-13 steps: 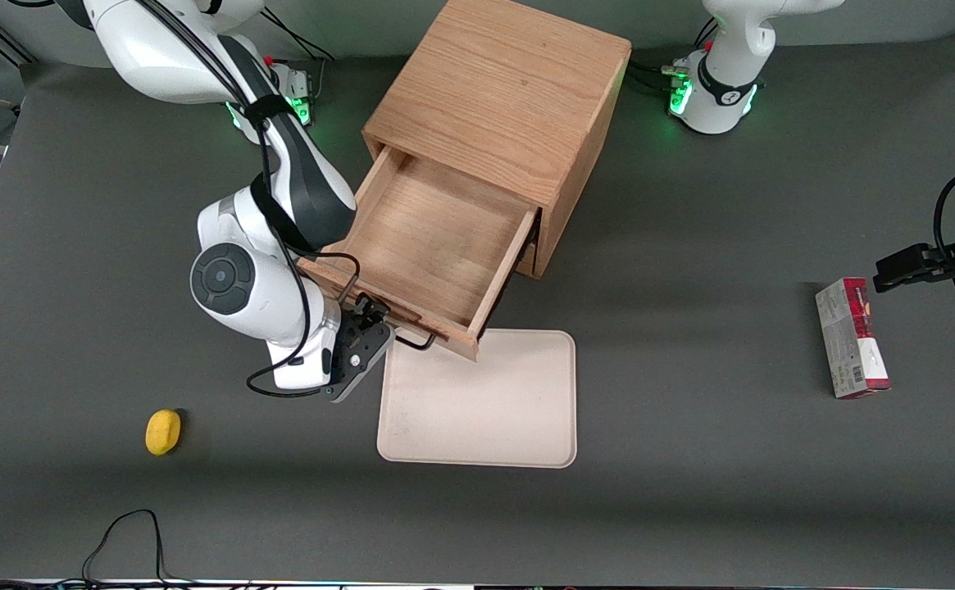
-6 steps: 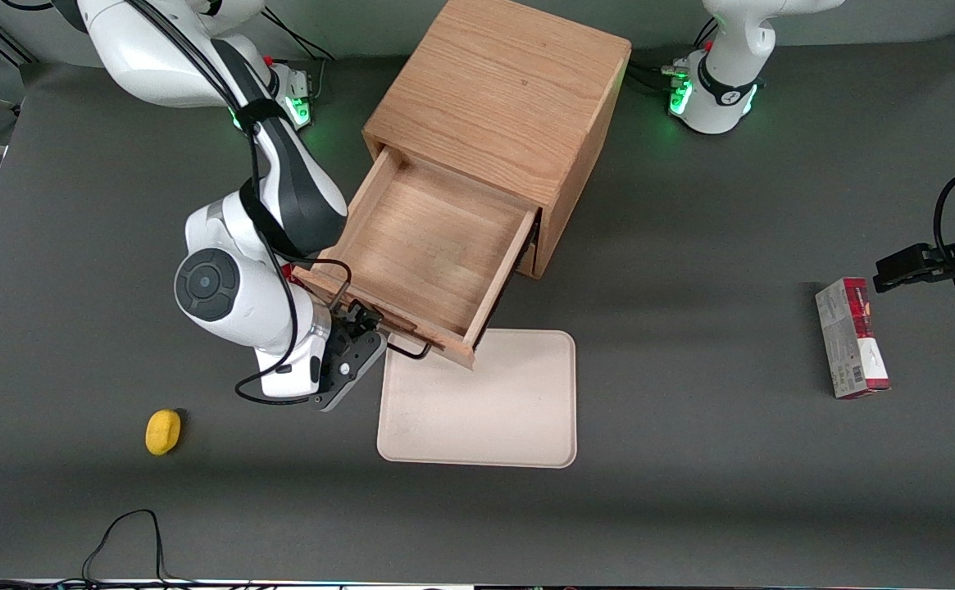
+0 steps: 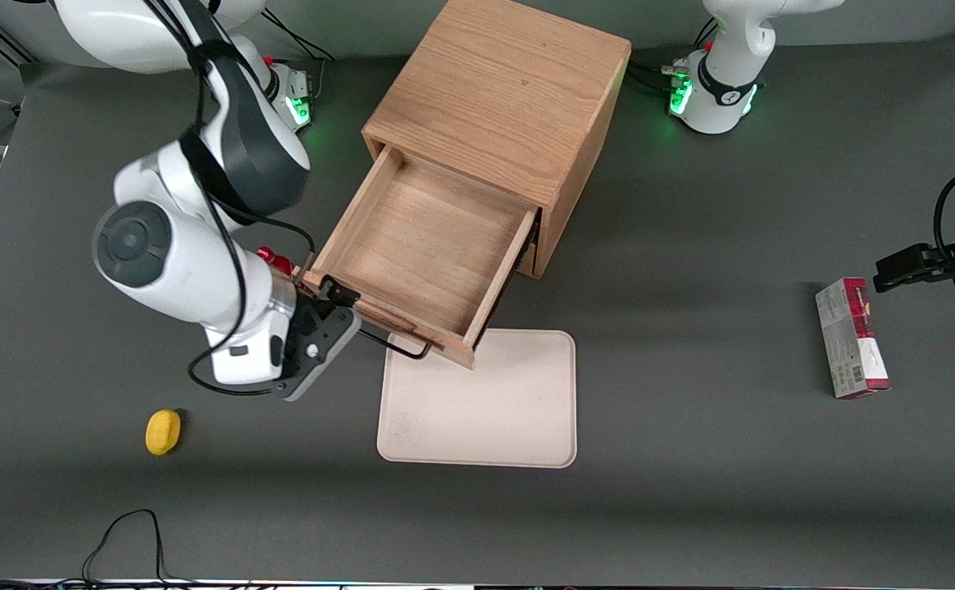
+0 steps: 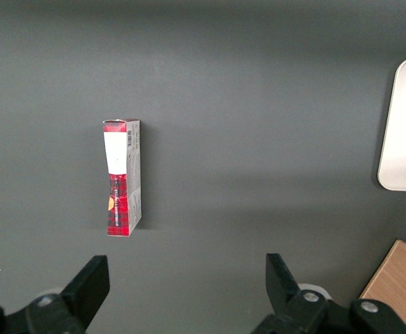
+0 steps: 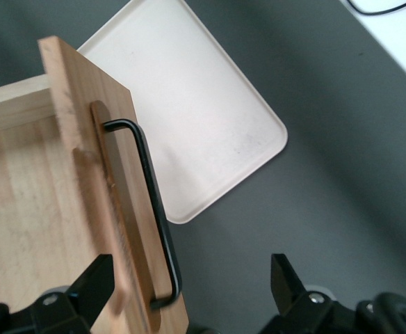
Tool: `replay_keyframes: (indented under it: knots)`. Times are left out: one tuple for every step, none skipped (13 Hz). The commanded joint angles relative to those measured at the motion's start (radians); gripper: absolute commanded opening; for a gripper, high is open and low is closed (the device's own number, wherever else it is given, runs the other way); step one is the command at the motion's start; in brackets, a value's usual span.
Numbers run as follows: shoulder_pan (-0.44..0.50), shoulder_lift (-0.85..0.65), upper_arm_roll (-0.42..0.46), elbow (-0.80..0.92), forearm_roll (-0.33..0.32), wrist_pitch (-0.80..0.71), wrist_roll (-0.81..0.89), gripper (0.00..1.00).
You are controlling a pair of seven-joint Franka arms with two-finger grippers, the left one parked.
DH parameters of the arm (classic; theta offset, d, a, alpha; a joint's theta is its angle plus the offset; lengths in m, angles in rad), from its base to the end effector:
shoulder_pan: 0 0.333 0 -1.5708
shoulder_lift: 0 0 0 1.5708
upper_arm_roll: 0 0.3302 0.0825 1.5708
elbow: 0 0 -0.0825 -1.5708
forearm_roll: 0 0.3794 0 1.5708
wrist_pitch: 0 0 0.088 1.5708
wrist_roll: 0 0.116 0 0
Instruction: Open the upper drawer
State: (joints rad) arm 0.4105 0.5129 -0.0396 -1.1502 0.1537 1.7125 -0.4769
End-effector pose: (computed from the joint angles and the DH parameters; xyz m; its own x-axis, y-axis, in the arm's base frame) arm 0.6561 0.2797 0.5170 0.6709 0.7342 0.1042 0.7415 -0.6640 -0.0961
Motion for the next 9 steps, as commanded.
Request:
replay_keyframes:
  knots:
    - [-0.004, -0.074, -0.043, 0.009, -0.022, -0.062, -0.012, 1.00]
    - [-0.004, -0.091, -0.063, 0.009, -0.022, -0.091, -0.012, 1.00]
    - [-0.003, -0.115, -0.086, 0.006, -0.023, -0.121, -0.011, 1.00]
    - [0.005, -0.138, -0.127, -0.002, -0.035, -0.138, 0.000, 1.00]
    - [0.008, -0.155, -0.155, -0.012, -0.061, -0.149, 0.036, 1.00]
    - [0.005, -0.177, -0.167, -0.032, -0.069, -0.158, 0.072, 1.00]
    - [0.007, -0.200, -0.204, -0.055, -0.071, -0.165, 0.092, 1.00]
    - [0.008, -0.220, -0.229, -0.071, -0.072, -0.181, 0.109, 1.00]
    - [-0.002, -0.244, -0.233, -0.097, -0.080, -0.185, 0.141, 1.00]
